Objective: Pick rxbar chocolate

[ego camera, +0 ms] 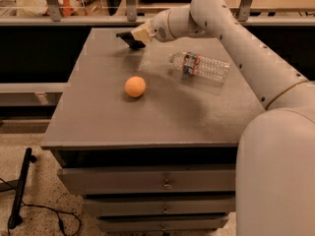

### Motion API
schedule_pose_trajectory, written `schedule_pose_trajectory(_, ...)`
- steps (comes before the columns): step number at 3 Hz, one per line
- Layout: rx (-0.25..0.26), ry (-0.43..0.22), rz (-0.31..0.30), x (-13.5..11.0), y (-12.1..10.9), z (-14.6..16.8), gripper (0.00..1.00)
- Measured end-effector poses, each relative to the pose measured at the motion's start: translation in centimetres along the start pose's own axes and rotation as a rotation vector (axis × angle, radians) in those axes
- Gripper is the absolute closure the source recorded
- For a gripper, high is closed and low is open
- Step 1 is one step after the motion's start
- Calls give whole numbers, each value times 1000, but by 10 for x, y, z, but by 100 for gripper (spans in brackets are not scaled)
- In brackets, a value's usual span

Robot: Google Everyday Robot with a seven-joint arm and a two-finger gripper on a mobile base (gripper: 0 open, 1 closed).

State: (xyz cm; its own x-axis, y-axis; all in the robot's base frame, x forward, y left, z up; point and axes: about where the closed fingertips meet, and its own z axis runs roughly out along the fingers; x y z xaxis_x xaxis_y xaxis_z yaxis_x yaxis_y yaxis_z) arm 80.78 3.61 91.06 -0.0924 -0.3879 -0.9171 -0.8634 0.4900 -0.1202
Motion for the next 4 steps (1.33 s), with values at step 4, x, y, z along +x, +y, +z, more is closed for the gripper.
schedule_pose_trajectory(4, -127, -149, -71, -63, 20, -40, 100)
